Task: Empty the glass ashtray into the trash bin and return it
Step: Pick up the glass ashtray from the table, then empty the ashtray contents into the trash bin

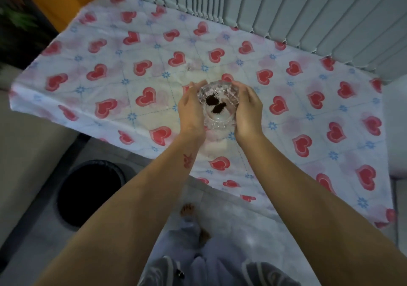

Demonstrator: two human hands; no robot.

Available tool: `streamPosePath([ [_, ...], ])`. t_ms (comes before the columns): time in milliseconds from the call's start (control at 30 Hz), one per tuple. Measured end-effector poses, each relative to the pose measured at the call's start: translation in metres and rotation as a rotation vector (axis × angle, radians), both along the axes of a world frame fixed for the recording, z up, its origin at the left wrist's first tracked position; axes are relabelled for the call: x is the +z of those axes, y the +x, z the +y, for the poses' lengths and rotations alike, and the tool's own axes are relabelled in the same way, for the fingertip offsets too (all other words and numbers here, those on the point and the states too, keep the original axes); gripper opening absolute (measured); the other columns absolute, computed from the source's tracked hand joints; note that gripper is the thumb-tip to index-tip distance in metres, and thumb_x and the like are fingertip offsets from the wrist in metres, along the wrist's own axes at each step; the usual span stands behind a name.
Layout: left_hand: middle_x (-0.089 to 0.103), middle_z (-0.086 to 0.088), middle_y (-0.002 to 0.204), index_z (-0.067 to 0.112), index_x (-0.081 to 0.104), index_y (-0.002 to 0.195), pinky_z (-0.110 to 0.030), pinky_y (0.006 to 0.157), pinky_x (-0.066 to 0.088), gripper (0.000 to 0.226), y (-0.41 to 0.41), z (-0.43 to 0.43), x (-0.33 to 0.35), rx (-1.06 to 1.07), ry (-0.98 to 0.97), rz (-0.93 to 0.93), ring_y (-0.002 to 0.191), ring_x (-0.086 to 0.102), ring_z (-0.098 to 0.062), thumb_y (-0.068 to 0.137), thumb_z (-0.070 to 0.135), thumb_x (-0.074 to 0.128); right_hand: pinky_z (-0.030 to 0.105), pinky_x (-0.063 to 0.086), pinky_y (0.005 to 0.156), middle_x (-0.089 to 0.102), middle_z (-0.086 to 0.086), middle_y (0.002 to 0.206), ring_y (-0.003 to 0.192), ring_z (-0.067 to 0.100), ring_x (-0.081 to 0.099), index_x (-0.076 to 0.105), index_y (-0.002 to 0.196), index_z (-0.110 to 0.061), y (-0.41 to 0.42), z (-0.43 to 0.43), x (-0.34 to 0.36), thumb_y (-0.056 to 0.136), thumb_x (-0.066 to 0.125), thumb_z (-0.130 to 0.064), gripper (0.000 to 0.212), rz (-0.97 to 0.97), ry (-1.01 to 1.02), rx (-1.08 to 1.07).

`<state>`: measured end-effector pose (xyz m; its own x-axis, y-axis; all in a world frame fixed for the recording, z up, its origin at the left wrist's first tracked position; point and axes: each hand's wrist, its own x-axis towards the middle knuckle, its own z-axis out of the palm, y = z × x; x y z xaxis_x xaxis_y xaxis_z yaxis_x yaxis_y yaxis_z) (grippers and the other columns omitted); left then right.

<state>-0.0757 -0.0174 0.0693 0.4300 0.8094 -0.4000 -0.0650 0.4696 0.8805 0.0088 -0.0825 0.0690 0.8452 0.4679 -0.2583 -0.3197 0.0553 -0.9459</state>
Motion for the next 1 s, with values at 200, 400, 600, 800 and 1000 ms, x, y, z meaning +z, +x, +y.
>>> streamPosePath([
  [200,0.069,-0.004,0.13,0.024,0.078,0.105,-0.048,0.114,0.042,0.037,-0.047,-0.014,-0.009,0.196,0.005,0.014,0.128,0.059,-0.023,0.101,0.033,0.043,0.015,0.057,0.076,0.073,0.001,0.115,0.105,0.012,0.07,0.072,0.113,-0.014,-0.043,-0.002,-0.009,0.103,0.047,-0.02,0.027,-0.03,-0.072,0.115],
  [400,0.07,0.001,0.127,0.025,0.075,0.111,-0.04,0.109,0.048,0.035,-0.101,-0.024,-0.021,0.298,-0.012,0.049,0.12,0.063,-0.017,0.104,0.035,0.043,0.026,0.058,0.092,0.071,-0.002,0.116,0.11,0.014,0.068,0.072,0.11,-0.019,-0.09,-0.003,-0.02,0.104,0.046,-0.021,0.027,-0.068,-0.116,0.254],
  [600,0.073,-0.007,0.12,0.026,0.076,0.101,-0.042,0.104,0.053,0.027,-0.162,-0.008,-0.027,0.411,-0.056,0.051,0.111,0.07,-0.022,0.103,0.03,0.049,0.018,0.059,0.084,0.067,-0.006,0.118,0.111,0.01,0.067,0.071,0.117,-0.012,-0.143,0.018,-0.028,0.102,0.051,-0.021,0.026,-0.013,-0.086,0.351],
  [800,0.075,-0.015,0.116,0.014,0.076,0.107,-0.05,0.102,0.053,0.03,-0.238,0.022,-0.05,0.452,-0.073,0.058,0.112,0.07,-0.032,0.104,0.027,0.049,0.033,0.058,0.093,0.071,0.012,0.122,0.107,0.02,0.071,0.07,0.113,-0.013,-0.222,0.052,-0.05,0.101,0.054,-0.023,0.023,0.113,-0.129,0.368],
  [1000,0.074,-0.015,0.116,0.012,0.076,0.107,-0.052,0.102,0.052,0.034,-0.324,0.054,-0.093,0.464,-0.043,0.133,0.114,0.068,-0.031,0.104,0.028,0.047,0.047,0.055,0.1,0.071,0.008,0.124,0.114,0.025,0.068,0.071,0.119,-0.017,-0.31,0.085,-0.101,0.1,0.052,-0.029,0.03,0.132,-0.188,0.394],
])
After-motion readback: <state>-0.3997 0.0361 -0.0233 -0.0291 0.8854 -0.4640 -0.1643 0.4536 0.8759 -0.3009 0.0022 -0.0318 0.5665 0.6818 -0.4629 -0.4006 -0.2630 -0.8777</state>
